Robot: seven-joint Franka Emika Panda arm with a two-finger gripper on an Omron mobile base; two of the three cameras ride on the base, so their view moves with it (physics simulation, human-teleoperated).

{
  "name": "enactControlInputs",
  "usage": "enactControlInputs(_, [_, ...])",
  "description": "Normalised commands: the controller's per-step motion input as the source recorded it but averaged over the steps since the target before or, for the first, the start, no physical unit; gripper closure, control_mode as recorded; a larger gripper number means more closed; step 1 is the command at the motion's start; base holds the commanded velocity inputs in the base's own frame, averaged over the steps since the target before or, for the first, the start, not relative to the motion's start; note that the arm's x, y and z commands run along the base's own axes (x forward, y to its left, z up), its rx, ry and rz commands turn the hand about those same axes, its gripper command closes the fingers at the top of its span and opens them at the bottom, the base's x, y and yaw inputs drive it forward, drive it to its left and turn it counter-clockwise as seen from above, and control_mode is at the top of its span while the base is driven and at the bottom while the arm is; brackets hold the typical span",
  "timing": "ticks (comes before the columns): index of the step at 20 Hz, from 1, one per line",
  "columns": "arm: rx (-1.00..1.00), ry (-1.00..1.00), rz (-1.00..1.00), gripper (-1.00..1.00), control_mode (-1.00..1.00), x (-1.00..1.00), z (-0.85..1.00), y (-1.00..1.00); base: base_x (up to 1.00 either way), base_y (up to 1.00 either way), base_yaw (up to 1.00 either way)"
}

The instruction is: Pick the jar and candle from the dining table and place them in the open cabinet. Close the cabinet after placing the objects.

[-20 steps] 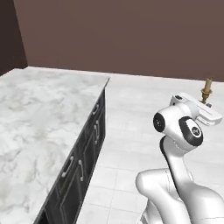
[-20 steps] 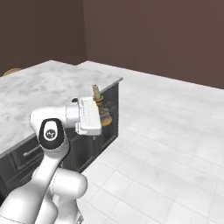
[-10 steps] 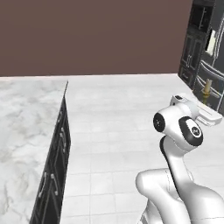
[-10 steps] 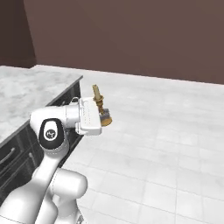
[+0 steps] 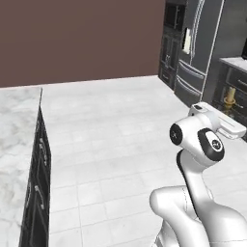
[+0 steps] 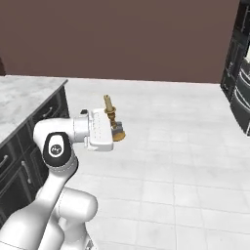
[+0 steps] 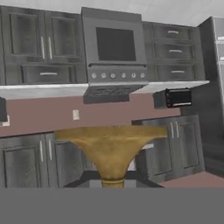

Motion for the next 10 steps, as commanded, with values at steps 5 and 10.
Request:
enactControlInputs(5, [0.0,0.0,0.0,1.0,1.0,0.0,0.0,0.0,-0.54,-0.33,-0.36])
enactControlInputs(10, [0.0,0.0,0.0,1.0,1.0,0.0,0.0,0.0,-0.47,-0.39,-0.39])
